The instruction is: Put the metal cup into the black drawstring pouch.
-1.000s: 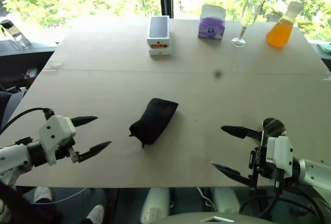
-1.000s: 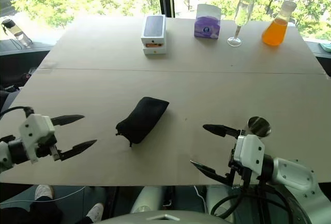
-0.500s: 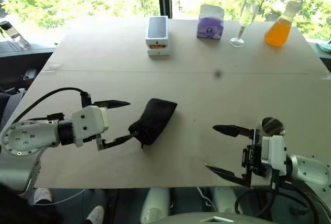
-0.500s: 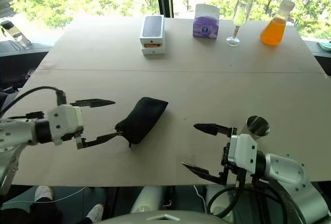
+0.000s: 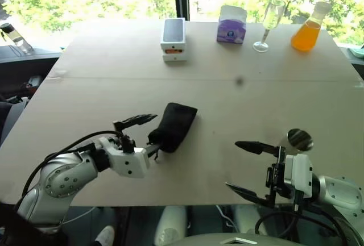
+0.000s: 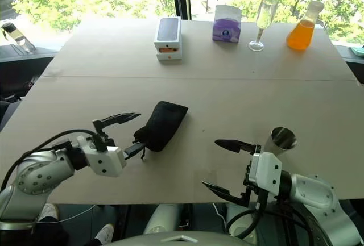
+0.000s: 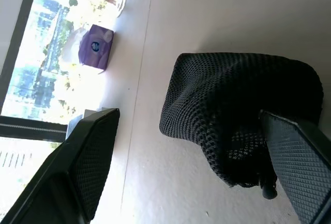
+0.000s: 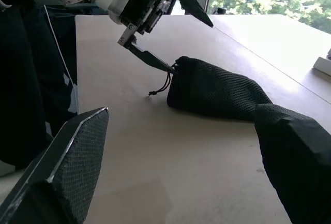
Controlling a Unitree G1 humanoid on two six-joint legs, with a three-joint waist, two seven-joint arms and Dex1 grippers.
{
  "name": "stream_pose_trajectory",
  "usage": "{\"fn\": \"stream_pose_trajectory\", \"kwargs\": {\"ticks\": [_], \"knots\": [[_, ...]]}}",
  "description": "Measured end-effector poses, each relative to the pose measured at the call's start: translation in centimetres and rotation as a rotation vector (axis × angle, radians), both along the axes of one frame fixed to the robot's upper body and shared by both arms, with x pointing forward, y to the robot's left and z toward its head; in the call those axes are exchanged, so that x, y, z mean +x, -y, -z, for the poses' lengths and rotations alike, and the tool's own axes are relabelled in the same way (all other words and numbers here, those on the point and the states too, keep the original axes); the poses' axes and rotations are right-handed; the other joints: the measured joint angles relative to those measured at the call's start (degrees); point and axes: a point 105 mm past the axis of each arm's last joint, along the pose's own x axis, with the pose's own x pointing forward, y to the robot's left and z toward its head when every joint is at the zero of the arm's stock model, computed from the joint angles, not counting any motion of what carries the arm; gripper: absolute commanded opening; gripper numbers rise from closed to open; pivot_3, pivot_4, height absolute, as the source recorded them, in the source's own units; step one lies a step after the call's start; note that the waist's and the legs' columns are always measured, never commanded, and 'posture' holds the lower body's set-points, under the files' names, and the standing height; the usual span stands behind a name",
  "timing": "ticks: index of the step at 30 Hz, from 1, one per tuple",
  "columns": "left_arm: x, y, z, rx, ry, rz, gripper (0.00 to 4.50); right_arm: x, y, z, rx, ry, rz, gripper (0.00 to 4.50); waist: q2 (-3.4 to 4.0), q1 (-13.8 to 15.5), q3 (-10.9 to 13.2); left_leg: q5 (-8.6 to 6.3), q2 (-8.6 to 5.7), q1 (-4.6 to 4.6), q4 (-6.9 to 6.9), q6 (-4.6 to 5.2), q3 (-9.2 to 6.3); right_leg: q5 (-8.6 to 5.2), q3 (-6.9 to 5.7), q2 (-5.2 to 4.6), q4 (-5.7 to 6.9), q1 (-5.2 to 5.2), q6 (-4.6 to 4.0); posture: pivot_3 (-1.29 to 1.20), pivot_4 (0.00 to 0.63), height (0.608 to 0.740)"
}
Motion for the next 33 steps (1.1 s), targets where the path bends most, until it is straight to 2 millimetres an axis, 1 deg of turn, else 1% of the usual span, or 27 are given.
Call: {"fn": "stream_pose_trajectory", "kwargs": {"ticks": [3, 7, 9, 13, 17, 22, 26, 29, 30, 31, 32, 33], "knots": [[-0.3, -0.7, 0.6, 0.001, -0.008, -0.026, 4.50, -0.1, 0.0, 0.1, -0.001, -0.001, 0.001, 4.48, 0.00, 0.04, 0.00, -0.01, 0.00, 0.02, 0.01, 0.01, -0.01, 0.00, -0.01, -0.01, 0.01, 0.01, 0.00, 0.00, 0.150, 0.737], [-0.4, -1.1, 1.0, 0.002, -0.004, -0.050, 4.50, -0.1, 0.0, 0.0, -0.001, 0.001, 0.002, 4.48, 0.00, 0.12, 0.00, -0.01, 0.00, 0.03, 0.03, 0.02, -0.02, -0.01, -0.02, -0.03, 0.01, 0.05, 0.01, 0.00, 0.150, 0.737], [-0.2, -1.2, 0.9, -0.007, 0.007, -0.061, 4.50, -0.1, 0.1, 0.1, -0.001, 0.001, 0.004, 4.48, -0.01, 0.12, 0.00, -0.01, 0.00, 0.04, 0.03, 0.02, -0.02, 0.00, -0.03, -0.03, 0.01, 0.06, 0.01, 0.00, 0.150, 0.737], [0.7, -1.2, 0.2, -0.012, 0.064, -0.087, 4.50, 0.0, 0.1, 0.1, 0.000, 0.000, 0.014, 4.48, -0.01, 0.10, -0.01, -0.01, 0.00, 0.05, 0.04, 0.02, -0.02, 0.00, -0.03, -0.02, 0.03, 0.07, 0.01, 0.00, 0.150, 0.737], [1.4, -1.5, 0.1, -0.003, 0.085, -0.106, 4.50, 0.1, 0.1, 0.1, -0.003, 0.002, 0.023, 4.48, -0.01, 0.07, -0.01, -0.01, 0.00, 0.10, 0.04, 0.02, -0.01, 0.01, -0.02, -0.01, 0.04, 0.11, 0.02, 0.00, 0.150, 0.737], [1.7, -0.9, 0.4, -0.008, 0.088, -0.090, 4.50, 0.1, 0.1, 0.2, -0.004, -0.003, 0.036, 4.48, -0.01, 0.09, -0.01, -0.01, 0.00, 0.19, 0.03, 0.02, 0.00, 0.01, -0.02, -0.02, 0.04, 0.20, 0.02, 0.00, 0.150, 0.737], [2.1, -0.3, 0.3, -0.008, 0.094, -0.076, 4.50, 0.1, 0.2, 0.2, -0.004, -0.003, 0.043, 4.48, 0.01, 0.09, 0.01, -0.02, 0.00, 0.51, 0.00, 0.03, 0.02, -0.02, 0.00, -0.03, 0.02, 0.49, 0.02, 0.00, 0.150, 0.737], [2.6, 0.0, 0.3, -0.007, 0.096, -0.063, 3.72, 0.1, 0.1, 0.2, -0.003, 0.001, 0.045, 4.50, 0.01, 0.08, 0.01, -0.03, 0.03, 0.70, -0.02, 0.02, 0.01, -0.11, 0.00, -0.05, 0.02, 0.67, 0.16, 0.00, 0.150, 0.737], [2.8, 0.2, 0.3, 0.001, 0.092, -0.054, 3.29, 0.1, 0.1, 0.1, -0.003, 0.002, 0.048, 4.50, 0.02, 0.11, 0.01, -0.03, 0.03, 0.74, -0.02, 0.02, 0.01, -0.11, -0.01, -0.05, 0.02, 0.68, 0.16, 0.00, 0.150, 0.737], [2.9, 0.3, 0.4, 0.009, 0.085, -0.044, 2.75, 0.1, 0.1, 0.1, -0.003, 0.003, 0.049, 4.50, 0.02, 0.10, 0.01, -0.03, 0.04, 0.74, -0.02, 0.02, 0.01, -0.11, -0.01, -0.06, 0.02, 0.68, 0.16, 0.00, 0.150, 0.737], [2.9, 0.4, 0.5, 0.019, 0.074, -0.035, 2.37, 0.1, 0.1, 0.1, -0.003, 0.002, 0.051, 4.50, 0.02, 0.08, 0.01, -0.03, 0.04, 0.74, -0.02, 0.02, 0.01, -0.10, 0.00, -0.09, 0.02, 0.68, 0.14, 0.00, 0.150, 0.737], [2.9, 0.6, 0.6, 0.026, 0.056, -0.026, 1.75, 0.2, 0.1, 0.2, -0.004, 0.002, 0.053, 4.50, 0.02, 0.07, 0.01, -0.03, 0.04, 0.74, -0.02, 0.02, 0.02, -0.07, 0.01, -0.13, 0.02, 0.68, 0.09, 0.00, 0.150, 0.737]]}}
